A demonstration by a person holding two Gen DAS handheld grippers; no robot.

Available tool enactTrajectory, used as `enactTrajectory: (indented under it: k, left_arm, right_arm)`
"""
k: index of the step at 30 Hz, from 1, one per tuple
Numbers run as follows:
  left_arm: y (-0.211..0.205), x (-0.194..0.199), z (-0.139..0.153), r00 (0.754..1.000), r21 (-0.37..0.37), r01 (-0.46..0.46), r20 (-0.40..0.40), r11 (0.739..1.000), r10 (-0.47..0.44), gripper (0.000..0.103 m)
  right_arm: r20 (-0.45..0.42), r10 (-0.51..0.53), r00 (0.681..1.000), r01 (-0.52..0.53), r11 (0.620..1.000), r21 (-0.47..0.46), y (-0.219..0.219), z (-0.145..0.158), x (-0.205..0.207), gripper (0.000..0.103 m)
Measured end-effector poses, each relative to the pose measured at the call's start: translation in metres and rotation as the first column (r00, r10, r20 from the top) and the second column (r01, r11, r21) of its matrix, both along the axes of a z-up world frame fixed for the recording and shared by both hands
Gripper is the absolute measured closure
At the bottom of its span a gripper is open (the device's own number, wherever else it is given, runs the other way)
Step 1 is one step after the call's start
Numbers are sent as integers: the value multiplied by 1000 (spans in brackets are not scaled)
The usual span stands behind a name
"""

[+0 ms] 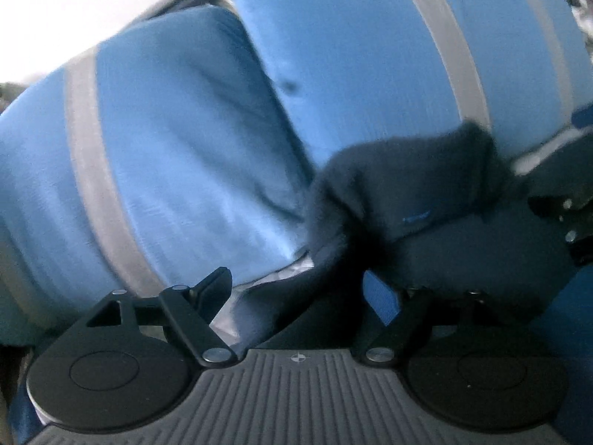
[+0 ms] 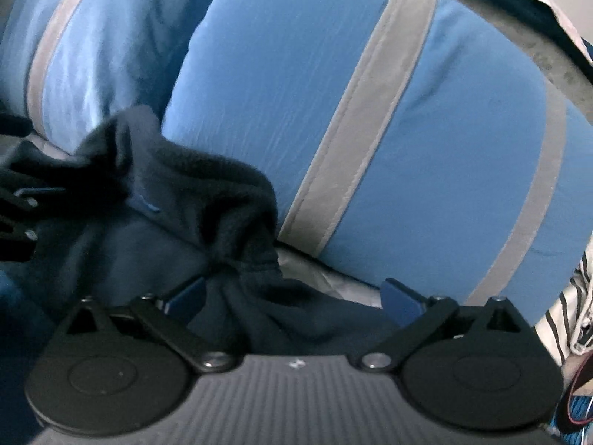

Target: Fold clothes

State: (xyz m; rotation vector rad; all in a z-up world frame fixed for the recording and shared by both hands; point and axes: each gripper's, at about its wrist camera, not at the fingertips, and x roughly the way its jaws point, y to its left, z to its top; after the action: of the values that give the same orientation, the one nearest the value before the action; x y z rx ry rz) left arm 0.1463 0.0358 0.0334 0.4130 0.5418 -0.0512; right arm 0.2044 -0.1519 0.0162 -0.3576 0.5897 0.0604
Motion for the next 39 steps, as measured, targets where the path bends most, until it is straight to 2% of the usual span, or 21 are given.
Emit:
enactTrajectory:
  k: [5,8,11,14,21,23,27,32,37,39]
  left_arm:
    - [25,-12,28,999,-55,-45,21,997,46,25]
    - [50,-22,36,996,-90,-89,22,992,92,25]
    - [75,-33,42,991,-130,-132,20,983,136,25]
    - [97,-44,41,986,-147,-157,29,977,163,25]
    - [135,-40,26,959,-155,-284,-35,946,282,25]
    - [135,-34,20,957,-142,-291,-42,946,288,25]
    - [126,-29,11,966,-63,-259,-40,964,257,25]
    - [120,-23,-4,970,13,-237,-52,971,237,25]
    - [127,-19,-14,963,36,-256,-77,966,258,25]
    - [129,-18,-16,960,43,-264,-80,964,267,25]
  right_arm:
    - [-14,-23,1000,23,998,62,-18,20,-17,0]
    - [-26,-86,996,88,988,123,-48,32,-22,0]
    - [-34,-160,987,163,977,141,-81,36,-26,0]
    - [-49,-234,971,239,958,160,-115,37,-32,0]
    - [-134,-394,909,415,882,224,-177,26,-31,0]
    - [-144,-419,896,443,868,227,-188,22,-28,0]
    - [-168,-445,880,474,847,242,-208,11,-24,0]
    - [-206,-458,865,500,824,266,-229,-2,-14,0]
    - [-205,-417,885,460,853,248,-236,-15,-10,2]
    - [-219,-401,889,448,860,243,-238,-20,-7,9]
